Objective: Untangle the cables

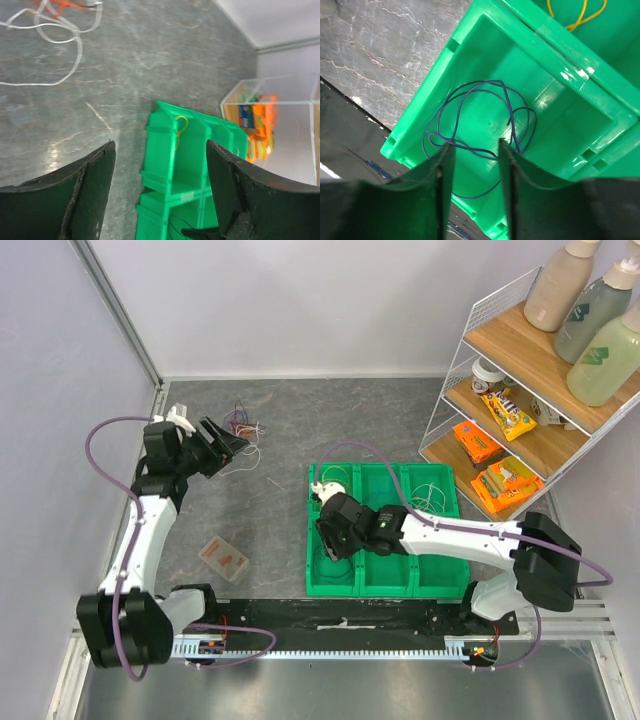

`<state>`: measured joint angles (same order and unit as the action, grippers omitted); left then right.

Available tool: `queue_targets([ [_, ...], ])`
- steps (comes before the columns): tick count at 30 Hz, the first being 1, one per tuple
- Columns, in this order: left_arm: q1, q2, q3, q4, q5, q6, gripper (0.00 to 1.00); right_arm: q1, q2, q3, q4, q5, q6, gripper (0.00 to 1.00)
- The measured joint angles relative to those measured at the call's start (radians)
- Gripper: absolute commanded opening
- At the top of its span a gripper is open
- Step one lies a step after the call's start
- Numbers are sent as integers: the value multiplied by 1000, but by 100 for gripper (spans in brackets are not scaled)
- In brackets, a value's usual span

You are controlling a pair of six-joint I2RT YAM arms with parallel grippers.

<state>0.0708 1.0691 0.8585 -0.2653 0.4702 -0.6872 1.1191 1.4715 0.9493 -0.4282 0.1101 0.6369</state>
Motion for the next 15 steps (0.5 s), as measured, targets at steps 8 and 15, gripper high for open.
queue_targets([
  [8,28,397,202,-70,-75,5,55,19,-121,20,-40,52,-36,71],
  [15,38,772,429,-85,-62,60,44,19,-302,12,-35,80,-54,73],
])
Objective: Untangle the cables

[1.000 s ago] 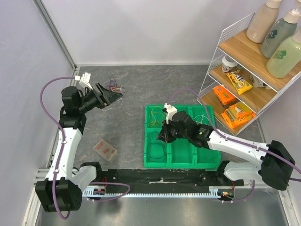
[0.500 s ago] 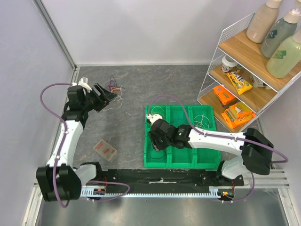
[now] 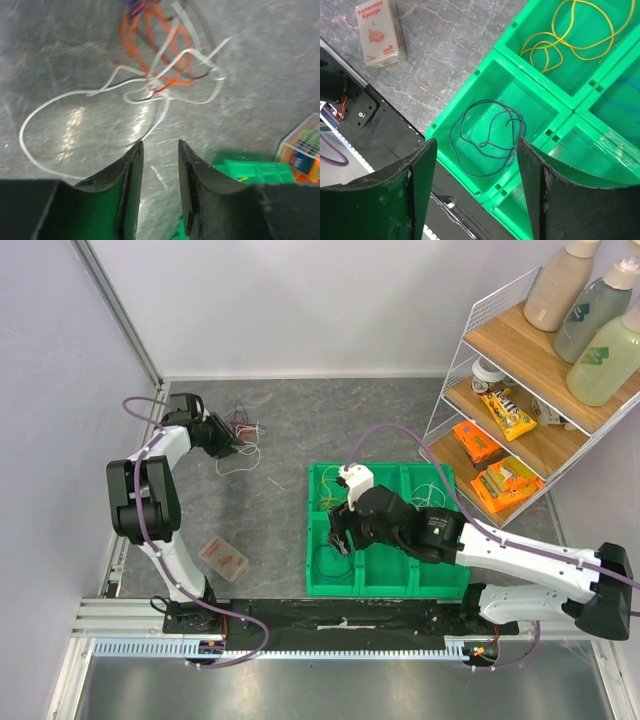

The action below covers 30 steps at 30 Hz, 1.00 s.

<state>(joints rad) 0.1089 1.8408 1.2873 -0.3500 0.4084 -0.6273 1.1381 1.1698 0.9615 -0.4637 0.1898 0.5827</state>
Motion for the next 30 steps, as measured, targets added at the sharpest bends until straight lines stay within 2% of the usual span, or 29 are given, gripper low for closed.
queue_targets([
  [2,-5,22,0,-45,-34,31,58,0,-28,-14,1,11,0,73],
  [4,-23,20,0,-94,-104,68,64,0,-50,-32,3,21,0,73],
  [8,-93,6,2,-145,-271,157,64,0,-62,-51,6,27,-3,73],
  [11,-161,26,43,-200,-328,268,63,0,-62,-51,10,25,-7,73],
  [15,-218,77,103,-222,-328,389,64,0,-65,-52,23,14,-7,73],
  [19,-218,100,111,-255,-332,470,64,0,-95,-60,31,8,-5,73],
  [25,-209,139,124,-298,-339,521,54,0,-139,-71,45,6,1,73],
  [30,-249,139,107,-310,-437,521,33,0,-139,-71,51,-1,2,73],
])
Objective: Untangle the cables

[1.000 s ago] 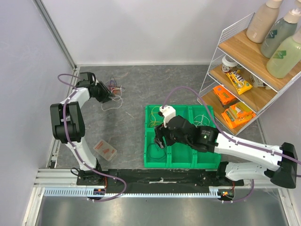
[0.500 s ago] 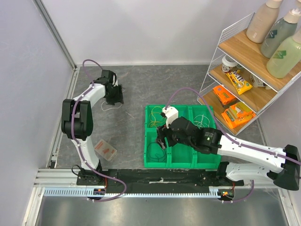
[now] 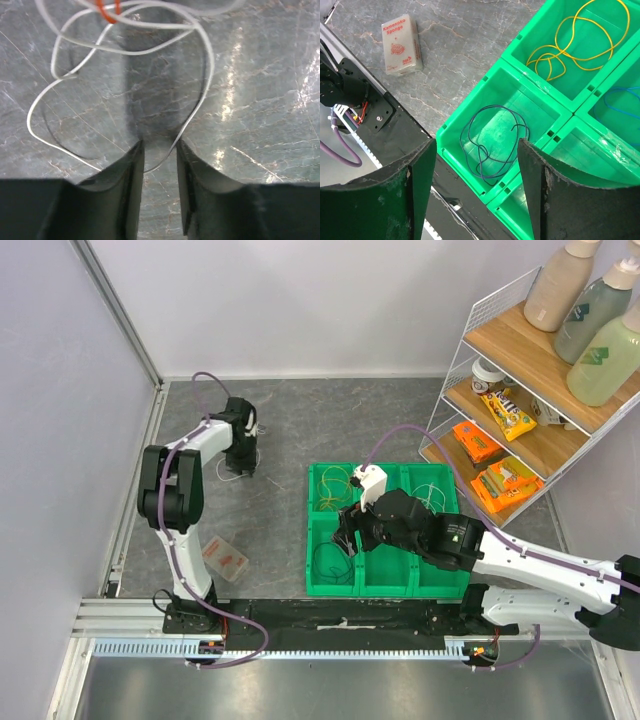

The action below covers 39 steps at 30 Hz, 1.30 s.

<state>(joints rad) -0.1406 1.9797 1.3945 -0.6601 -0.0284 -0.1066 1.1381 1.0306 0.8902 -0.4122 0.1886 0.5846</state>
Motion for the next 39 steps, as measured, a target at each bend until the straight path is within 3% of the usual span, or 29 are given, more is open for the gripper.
queue_targets([
  [3,-60,0,-10,-16,-76,-2,17,0,1,0,9,-8,0,73],
  [4,-84,0,-10,-19,-101,-2,3,0,2,0,11,-10,-1,73],
  [5,-104,0,-11,-23,-113,-2,2,0,4,0,15,-11,-1,73],
  [9,-151,-26,-23,-46,-121,-3,2,0,36,0,38,-15,-5,75],
  [13,-137,-167,-33,-71,-58,-14,2,-3,105,19,53,-14,-19,86],
  [16,-98,-367,-29,-63,69,-69,2,-21,188,79,80,-23,-37,97],
  [20,-9,-612,-5,-12,275,-206,2,-97,309,158,248,-93,-64,98],
  [23,28,-711,14,29,394,-304,2,-142,403,230,320,-118,-101,98],
  [31,74,-758,82,80,633,-533,2,-267,668,448,509,-216,-80,98],
  [39,83,-756,230,158,728,-703,2,-270,768,404,794,-237,-167,96],
])
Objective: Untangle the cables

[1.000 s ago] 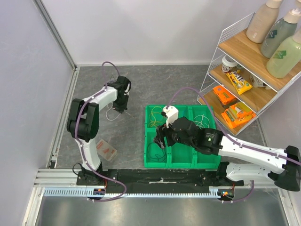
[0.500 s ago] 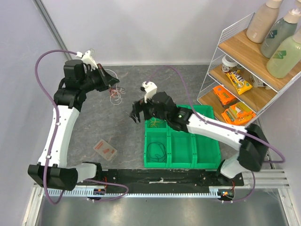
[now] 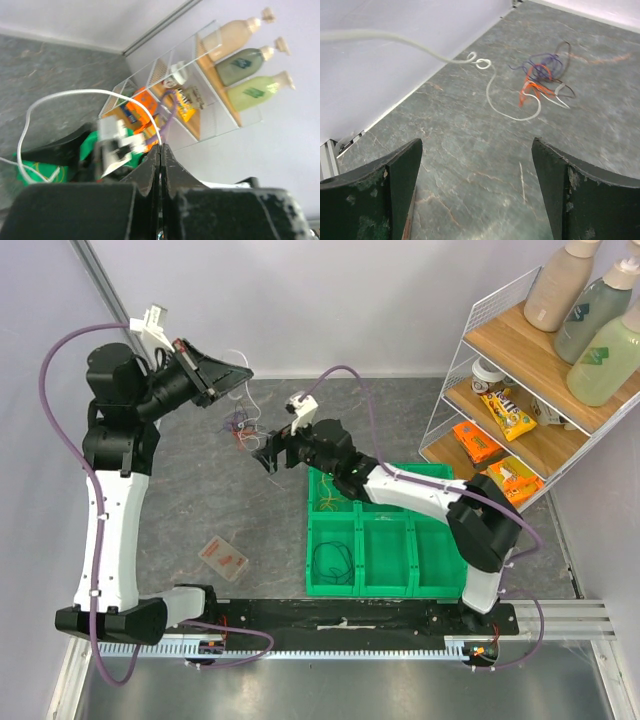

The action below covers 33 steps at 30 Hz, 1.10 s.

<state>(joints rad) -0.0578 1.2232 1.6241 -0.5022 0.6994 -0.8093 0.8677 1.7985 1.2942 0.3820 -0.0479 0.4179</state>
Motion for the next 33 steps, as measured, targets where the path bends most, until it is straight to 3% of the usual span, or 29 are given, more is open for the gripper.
queue_targets([
  [12,17,55,307,34,90,-141,2,49,287,315,77,188,-34,77],
  [17,18,117,548,69,124,-211,2,45,470,611,29,233,-1,39],
  [20,27,135,662,67,117,-205,2,36,545,742,-20,256,33,0],
  [23,38,92,644,14,53,-131,2,13,628,926,-129,245,58,0],
  [26,43,-3,479,-61,-89,-13,1,-32,650,1068,-222,202,81,0],
  [33,75,-87,208,-185,-464,202,2,-89,435,1072,-299,149,86,0],
])
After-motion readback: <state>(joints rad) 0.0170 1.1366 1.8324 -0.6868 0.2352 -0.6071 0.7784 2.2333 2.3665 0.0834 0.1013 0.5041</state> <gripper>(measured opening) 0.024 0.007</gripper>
